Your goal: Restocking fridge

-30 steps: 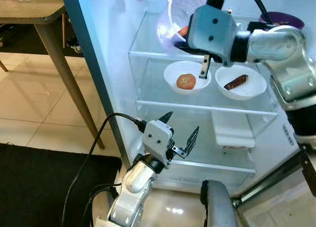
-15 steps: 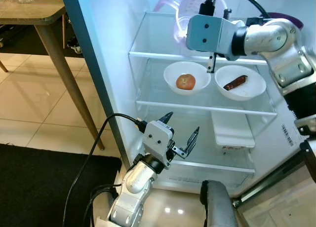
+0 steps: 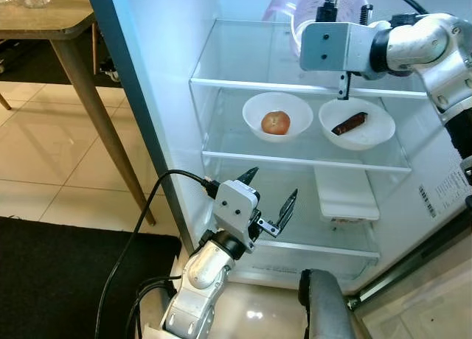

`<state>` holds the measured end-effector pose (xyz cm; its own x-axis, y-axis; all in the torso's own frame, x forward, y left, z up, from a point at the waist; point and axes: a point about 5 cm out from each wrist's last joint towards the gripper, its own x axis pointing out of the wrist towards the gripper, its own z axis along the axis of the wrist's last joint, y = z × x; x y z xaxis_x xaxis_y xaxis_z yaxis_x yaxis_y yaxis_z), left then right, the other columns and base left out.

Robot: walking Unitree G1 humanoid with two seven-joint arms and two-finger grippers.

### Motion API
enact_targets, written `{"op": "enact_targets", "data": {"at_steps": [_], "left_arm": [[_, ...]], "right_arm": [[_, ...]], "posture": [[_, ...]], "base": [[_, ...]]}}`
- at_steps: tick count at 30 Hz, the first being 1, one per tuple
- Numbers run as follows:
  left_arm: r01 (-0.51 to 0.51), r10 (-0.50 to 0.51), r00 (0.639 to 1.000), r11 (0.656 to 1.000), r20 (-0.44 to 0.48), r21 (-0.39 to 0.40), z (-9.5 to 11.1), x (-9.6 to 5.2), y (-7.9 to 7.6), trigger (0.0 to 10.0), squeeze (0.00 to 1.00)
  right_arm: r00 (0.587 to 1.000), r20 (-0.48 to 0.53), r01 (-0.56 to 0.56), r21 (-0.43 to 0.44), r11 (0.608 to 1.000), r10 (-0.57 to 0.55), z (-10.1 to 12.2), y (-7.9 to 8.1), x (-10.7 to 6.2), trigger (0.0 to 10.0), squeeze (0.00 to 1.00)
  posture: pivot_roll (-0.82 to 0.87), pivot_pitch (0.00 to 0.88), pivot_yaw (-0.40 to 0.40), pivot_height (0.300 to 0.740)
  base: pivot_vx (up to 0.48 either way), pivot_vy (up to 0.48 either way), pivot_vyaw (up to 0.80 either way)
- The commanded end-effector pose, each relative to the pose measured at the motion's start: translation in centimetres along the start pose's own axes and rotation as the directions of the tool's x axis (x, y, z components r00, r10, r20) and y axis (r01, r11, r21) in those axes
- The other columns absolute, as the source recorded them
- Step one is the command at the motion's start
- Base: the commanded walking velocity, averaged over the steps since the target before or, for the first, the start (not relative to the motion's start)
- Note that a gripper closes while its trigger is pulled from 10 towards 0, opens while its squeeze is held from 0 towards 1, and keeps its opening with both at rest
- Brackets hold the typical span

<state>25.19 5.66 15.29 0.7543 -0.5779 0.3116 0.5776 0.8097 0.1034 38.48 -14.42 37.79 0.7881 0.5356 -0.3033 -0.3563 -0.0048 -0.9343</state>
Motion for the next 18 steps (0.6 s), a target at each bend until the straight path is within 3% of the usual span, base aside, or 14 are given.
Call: {"op": "enact_targets", "data": {"at_steps": [1,9,18], "left_arm": [[0.003,-0.003,1.000,1.000,-0.010,-0.005,-0.3,-0.1,-0.4,10.0,0.00],[0.003,-0.003,1.000,1.000,-0.009,-0.007,-0.3,-0.1,-0.4,10.0,0.00],[0.003,-0.003,1.000,1.000,-0.010,-0.007,-0.4,-0.1,-0.4,10.0,0.00]], "right_arm": [[0.999,-0.025,-0.027,-0.015,1.000,0.027,-0.4,-0.3,-0.4,0.0,0.00],[0.996,-0.033,-0.080,-0.016,0.997,0.079,-0.9,-1.2,-1.5,0.0,0.00],[0.967,-0.035,-0.253,0.016,0.967,0.254,-1.8,-1.3,-3.4,0.0,0.00]], "posture": [[-0.03,0.105,-0.033,0.369],[-0.03,0.106,-0.030,0.369],[-0.04,0.107,-0.029,0.369]], "base": [[0.000,0.000,0.00],[0.000,0.000,0.00],[0.000,0.000,0.00]]}}
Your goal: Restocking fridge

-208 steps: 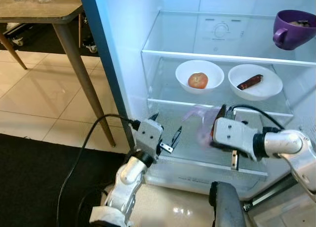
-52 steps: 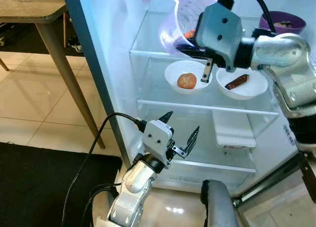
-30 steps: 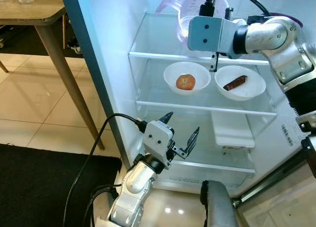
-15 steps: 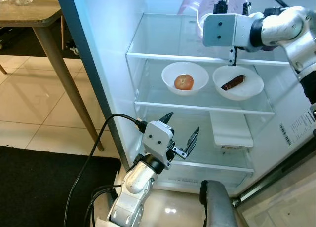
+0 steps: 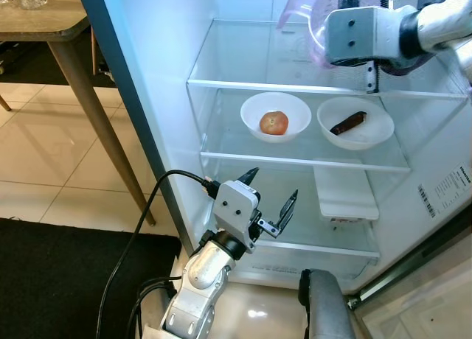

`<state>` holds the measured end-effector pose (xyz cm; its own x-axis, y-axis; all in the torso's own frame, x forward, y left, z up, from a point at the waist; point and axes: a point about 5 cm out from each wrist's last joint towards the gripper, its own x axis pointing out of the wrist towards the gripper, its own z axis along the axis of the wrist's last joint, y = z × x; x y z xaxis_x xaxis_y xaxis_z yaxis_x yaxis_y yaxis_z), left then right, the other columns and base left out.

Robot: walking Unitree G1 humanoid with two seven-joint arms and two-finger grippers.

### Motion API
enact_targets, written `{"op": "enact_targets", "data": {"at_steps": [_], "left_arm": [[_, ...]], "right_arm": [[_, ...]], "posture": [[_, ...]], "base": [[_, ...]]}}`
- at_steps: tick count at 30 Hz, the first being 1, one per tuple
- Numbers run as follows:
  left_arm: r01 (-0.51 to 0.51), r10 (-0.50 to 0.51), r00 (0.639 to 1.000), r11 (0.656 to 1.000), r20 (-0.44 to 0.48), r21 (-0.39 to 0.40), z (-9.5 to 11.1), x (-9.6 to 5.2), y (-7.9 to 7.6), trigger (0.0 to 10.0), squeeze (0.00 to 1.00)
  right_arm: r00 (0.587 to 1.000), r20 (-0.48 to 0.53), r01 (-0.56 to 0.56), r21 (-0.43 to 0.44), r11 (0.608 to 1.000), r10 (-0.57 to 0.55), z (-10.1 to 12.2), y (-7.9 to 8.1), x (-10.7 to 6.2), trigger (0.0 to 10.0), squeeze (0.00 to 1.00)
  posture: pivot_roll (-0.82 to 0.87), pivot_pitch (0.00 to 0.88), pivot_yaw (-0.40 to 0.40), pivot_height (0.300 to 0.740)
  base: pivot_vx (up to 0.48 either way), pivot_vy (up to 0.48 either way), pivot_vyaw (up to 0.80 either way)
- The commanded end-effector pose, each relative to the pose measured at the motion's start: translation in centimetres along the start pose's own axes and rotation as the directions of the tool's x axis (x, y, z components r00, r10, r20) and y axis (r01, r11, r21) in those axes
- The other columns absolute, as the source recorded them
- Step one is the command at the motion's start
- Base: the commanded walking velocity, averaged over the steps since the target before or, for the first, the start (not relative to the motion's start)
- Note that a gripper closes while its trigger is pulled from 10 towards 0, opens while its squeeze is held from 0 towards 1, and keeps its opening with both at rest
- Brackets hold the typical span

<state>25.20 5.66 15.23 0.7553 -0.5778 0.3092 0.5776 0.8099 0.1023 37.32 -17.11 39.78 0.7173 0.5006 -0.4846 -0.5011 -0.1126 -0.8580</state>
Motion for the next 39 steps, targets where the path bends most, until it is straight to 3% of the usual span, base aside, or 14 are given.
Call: {"op": "enact_targets", "data": {"at_steps": [1,22,25,27,28,29,31,32,33,34,35,36,37,39], "left_arm": [[0.004,-0.004,1.000,1.000,-0.007,-0.007,-0.3,-0.1,-0.4,10.0,0.00],[0.008,-0.008,1.000,1.000,-0.003,-0.010,-0.3,0.0,-0.6,10.0,0.00],[0.009,-0.009,1.000,1.000,-0.003,-0.010,-0.3,0.0,-0.6,10.0,0.00],[0.009,-0.009,1.000,1.000,-0.003,-0.010,-0.3,0.0,-0.6,10.0,0.00],[0.009,-0.009,1.000,1.000,-0.002,-0.010,-0.3,0.0,-0.6,10.0,0.00],[0.008,-0.008,1.000,1.000,-0.002,-0.009,-0.3,0.0,-0.6,10.0,0.00],[0.007,-0.007,1.000,1.000,-0.003,-0.009,-0.3,0.0,-0.6,10.0,0.00],[0.006,-0.006,1.000,1.000,-0.004,-0.009,-0.3,0.0,-0.6,10.0,0.00],[0.006,-0.006,1.000,1.000,-0.004,-0.007,-0.3,-0.1,-0.6,10.0,0.00],[0.006,-0.006,1.000,1.000,-0.004,-0.007,-0.3,-0.1,-0.6,10.0,0.00],[0.006,-0.006,1.000,1.000,-0.004,-0.006,-0.3,-0.1,-0.6,10.0,0.00],[0.006,-0.006,1.000,1.000,-0.004,-0.006,-0.3,-0.1,-0.6,10.0,0.00],[0.006,-0.006,1.000,1.000,-0.004,-0.006,-0.3,-0.1,-0.6,10.0,0.00],[0.005,-0.005,1.000,1.000,-0.004,-0.004,-0.3,-0.1,-0.6,10.0,0.00]], "right_arm": [[0.997,-0.009,-0.081,0.022,0.997,0.081,-0.5,0.3,-0.5,0.0,0.00],[0.985,0.127,-0.126,0.056,0.990,0.118,0.6,0.0,-0.6,0.0,0.00],[0.988,0.116,-0.109,0.057,0.992,0.102,0.6,-0.1,-0.5,0.8,0.00],[0.991,0.110,-0.080,0.054,0.995,0.074,0.6,-0.3,-0.5,6.9,0.36],[0.992,0.109,-0.068,0.053,0.996,0.062,0.7,-0.4,-0.5,6.9,0.36],[0.994,0.104,-0.052,0.053,0.997,0.046,0.7,-0.6,-0.5,10.0,0.74],[0.995,0.094,-0.029,0.051,0.998,0.024,0.7,-0.7,-0.5,10.0,0.76],[0.996,0.089,-0.019,0.049,0.999,0.015,0.7,-0.8,-0.5,10.0,0.75],[0.996,0.085,-0.011,0.048,0.999,0.007,0.6,-0.8,-0.5,10.0,0.44],[0.996,0.085,-0.011,0.048,0.999,0.007,0.6,-0.8,-0.5,10.0,0.44],[0.997,0.081,-0.003,0.047,0.999,-0.001,0.6,-0.9,-0.5,10.0,0.19],[0.997,0.081,-0.003,0.047,0.999,-0.001,0.6,-0.9,-0.5,10.0,0.19],[0.997,0.075,0.008,0.045,0.999,-0.011,0.6,-0.9,-0.5,10.0,0.01],[0.997,0.072,0.031,0.040,0.999,-0.033,0.6,-1.1,-0.7,10.0,0.00]], "posture": [[-0.04,0.107,-0.029,0.369],[-0.04,0.093,-0.030,0.369],[-0.04,0.092,-0.030,0.369],[-0.04,0.092,-0.030,0.369],[-0.04,0.095,-0.030,0.369],[-0.04,0.096,-0.029,0.369],[-0.04,0.096,-0.029,0.369],[-0.04,0.098,-0.031,0.369],[-0.04,0.098,-0.031,0.369],[-0.04,0.098,-0.031,0.369],[-0.04,0.098,-0.031,0.369],[-0.04,0.098,-0.031,0.369],[-0.04,0.098,-0.031,0.369],[-0.04,0.098,-0.031,0.369]], "base": [[0.000,0.000,0.00],[0.000,0.000,0.00],[0.000,0.000,0.00],[0.000,0.000,0.00],[0.000,0.000,0.00],[0.000,0.000,0.00],[0.000,0.000,0.00],[0.000,0.000,0.00],[0.000,0.000,0.00],[0.000,0.000,0.00],[0.000,0.000,0.00],[0.000,0.000,0.00],[0.000,0.000,0.00],[0.000,0.000,0.00]]}}
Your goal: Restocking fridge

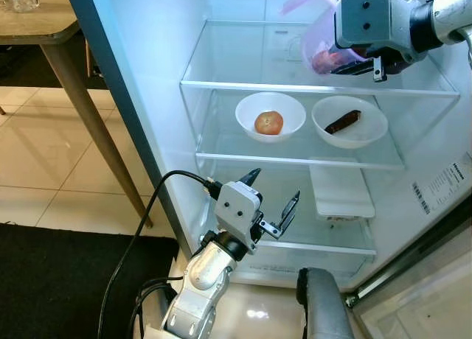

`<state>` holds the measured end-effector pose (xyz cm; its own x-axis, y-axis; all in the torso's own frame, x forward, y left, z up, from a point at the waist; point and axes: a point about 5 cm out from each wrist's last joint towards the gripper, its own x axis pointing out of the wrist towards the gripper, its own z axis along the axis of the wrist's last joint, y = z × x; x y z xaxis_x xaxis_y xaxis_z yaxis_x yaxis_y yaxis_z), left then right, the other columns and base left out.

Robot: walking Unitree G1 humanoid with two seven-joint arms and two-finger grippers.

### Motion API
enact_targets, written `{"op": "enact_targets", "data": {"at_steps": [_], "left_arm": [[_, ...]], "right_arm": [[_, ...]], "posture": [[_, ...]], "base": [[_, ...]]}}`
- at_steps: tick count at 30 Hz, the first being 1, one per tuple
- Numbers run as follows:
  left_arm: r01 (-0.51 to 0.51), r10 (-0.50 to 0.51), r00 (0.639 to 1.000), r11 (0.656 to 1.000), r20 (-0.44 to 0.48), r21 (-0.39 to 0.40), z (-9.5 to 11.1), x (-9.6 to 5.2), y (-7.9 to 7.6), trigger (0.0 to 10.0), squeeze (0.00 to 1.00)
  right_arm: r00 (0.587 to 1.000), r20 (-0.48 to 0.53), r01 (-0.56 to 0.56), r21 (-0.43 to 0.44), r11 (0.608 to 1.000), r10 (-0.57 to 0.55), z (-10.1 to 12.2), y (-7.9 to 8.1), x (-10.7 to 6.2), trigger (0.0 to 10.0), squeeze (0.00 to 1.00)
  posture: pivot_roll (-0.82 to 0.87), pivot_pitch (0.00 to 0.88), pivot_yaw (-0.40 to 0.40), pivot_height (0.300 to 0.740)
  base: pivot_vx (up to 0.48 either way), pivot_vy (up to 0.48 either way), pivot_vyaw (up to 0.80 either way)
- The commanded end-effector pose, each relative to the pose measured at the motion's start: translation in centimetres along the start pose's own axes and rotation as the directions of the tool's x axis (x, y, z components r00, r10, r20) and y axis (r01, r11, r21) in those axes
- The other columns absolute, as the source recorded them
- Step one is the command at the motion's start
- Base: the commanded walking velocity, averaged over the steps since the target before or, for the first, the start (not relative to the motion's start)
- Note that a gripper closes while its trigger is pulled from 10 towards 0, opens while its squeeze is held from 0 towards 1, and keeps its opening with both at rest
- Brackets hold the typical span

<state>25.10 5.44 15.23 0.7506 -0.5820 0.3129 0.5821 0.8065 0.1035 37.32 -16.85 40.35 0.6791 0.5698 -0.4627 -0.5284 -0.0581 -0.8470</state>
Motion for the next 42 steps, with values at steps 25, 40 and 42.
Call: {"op": "enact_targets", "data": {"at_steps": [25,40,42], "left_arm": [[0.000,0.000,1.000,1.000,-0.008,-0.004,-0.3,-0.1,-0.3,10.0,0.00],[-0.002,0.002,1.000,1.000,-0.007,-0.004,-0.3,-0.1,-0.3,10.0,0.00],[-0.002,0.002,1.000,1.000,-0.007,-0.005,-0.3,-0.1,-0.3,10.0,0.00]], "right_arm": [[0.987,-0.005,0.155,-0.211,0.965,-0.160,1.6,-2.0,-2.8,10.0,0.00],[0.989,0.003,0.143,-0.270,0.952,-0.147,1.7,-1.7,-4.3,10.0,0.00],[0.991,0.003,0.133,-0.271,0.953,-0.137,1.7,-1.6,-4.6,10.0,0.00]], "posture": [[-0.04,0.104,-0.027,0.369],[-0.04,0.103,-0.026,0.369],[-0.04,0.103,-0.027,0.369]], "base": [[0.000,0.000,0.00],[0.000,0.000,0.00],[0.000,0.000,0.00]]}}
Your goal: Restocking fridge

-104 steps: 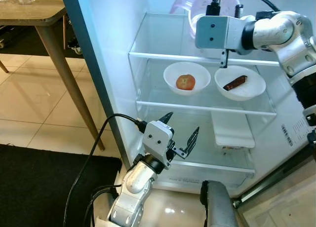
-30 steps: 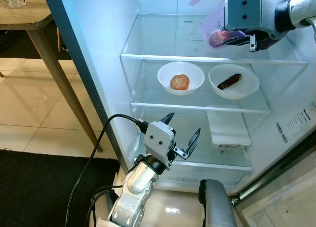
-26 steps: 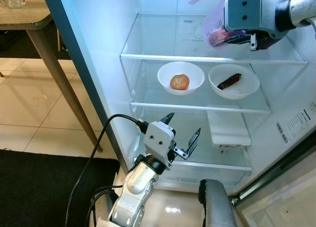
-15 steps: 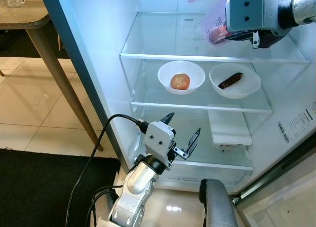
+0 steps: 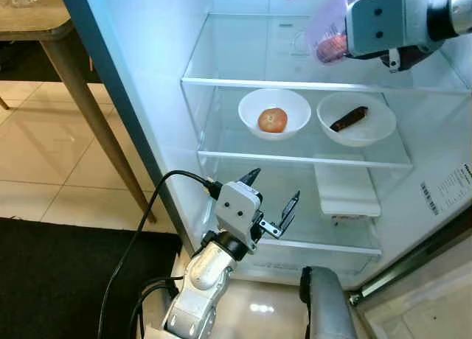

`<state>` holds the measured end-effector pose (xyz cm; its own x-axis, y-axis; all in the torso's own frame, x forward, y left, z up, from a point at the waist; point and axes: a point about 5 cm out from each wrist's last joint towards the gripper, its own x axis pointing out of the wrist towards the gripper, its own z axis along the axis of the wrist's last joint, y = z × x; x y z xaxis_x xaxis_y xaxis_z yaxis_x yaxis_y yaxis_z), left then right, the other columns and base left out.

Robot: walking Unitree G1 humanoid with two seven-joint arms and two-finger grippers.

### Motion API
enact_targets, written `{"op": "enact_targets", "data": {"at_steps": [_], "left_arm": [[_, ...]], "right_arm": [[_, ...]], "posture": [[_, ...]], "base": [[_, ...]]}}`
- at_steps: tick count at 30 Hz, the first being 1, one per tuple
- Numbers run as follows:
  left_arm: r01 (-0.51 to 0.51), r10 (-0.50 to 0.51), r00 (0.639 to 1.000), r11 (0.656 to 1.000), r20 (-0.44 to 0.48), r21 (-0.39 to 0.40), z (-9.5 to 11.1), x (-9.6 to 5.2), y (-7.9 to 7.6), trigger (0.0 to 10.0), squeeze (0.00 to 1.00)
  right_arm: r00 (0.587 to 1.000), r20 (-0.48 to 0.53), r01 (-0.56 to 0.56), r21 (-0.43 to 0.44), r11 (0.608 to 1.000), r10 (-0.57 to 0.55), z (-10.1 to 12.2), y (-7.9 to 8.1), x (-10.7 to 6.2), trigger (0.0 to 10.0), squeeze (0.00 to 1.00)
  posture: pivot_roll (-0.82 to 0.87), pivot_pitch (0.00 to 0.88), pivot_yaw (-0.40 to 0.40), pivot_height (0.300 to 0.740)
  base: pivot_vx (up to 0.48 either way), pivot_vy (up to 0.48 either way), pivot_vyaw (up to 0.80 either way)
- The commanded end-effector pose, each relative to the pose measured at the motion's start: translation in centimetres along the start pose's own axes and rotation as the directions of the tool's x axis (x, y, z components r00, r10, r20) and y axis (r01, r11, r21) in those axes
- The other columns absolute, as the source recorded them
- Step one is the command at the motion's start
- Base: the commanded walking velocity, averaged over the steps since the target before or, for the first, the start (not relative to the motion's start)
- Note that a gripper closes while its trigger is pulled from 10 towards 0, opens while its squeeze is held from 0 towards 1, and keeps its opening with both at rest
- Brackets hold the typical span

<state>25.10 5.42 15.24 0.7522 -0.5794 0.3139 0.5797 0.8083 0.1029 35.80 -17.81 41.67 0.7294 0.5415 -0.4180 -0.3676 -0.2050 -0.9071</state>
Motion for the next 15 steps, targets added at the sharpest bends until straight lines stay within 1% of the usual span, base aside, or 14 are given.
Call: {"op": "enact_targets", "data": {"at_steps": [1,6,10,12,15], "left_arm": [[0.001,-0.001,1.000,1.000,-0.008,-0.005,-0.3,-0.1,-0.3,10.0,0.00],[0.001,-0.001,1.000,1.000,-0.008,-0.005,-0.3,-0.1,-0.3,10.0,0.00],[0.001,-0.001,1.000,1.000,-0.007,-0.004,-0.3,-0.1,-0.3,10.0,0.00],[0.002,-0.002,1.000,1.000,-0.006,-0.004,-0.3,-0.1,-0.3,10.0,0.00],[0.002,-0.002,1.000,1.000,-0.006,-0.004,-0.3,-0.1,-0.3,10.0,0.00]], "right_arm": [[0.996,0.023,0.083,-0.052,0.995,-0.082,0.9,-1.8,-2.4,10.0,0.00],[0.996,0.027,0.080,-0.048,0.996,-0.079,0.8,-1.4,-2.3,10.0,0.00],[0.996,0.038,0.086,-0.022,0.996,-0.085,0.6,-0.8,-2.0,10.0,0.00],[0.992,0.052,0.118,0.016,0.993,-0.119,0.4,-0.4,-1.8,10.0,0.00],[0.987,0.058,0.149,0.030,0.988,-0.150,0.4,-0.4,-1.8,10.0,0.00]], "posture": [[-0.04,0.103,-0.027,0.369],[-0.04,0.102,-0.027,0.369],[-0.04,0.100,-0.027,0.369],[-0.03,0.100,-0.026,0.369],[-0.03,0.098,-0.024,0.369]], "base": [[0.000,0.000,0.00],[0.000,0.000,0.00],[0.000,0.000,0.00],[0.000,0.000,0.00],[0.000,0.000,0.00]]}}
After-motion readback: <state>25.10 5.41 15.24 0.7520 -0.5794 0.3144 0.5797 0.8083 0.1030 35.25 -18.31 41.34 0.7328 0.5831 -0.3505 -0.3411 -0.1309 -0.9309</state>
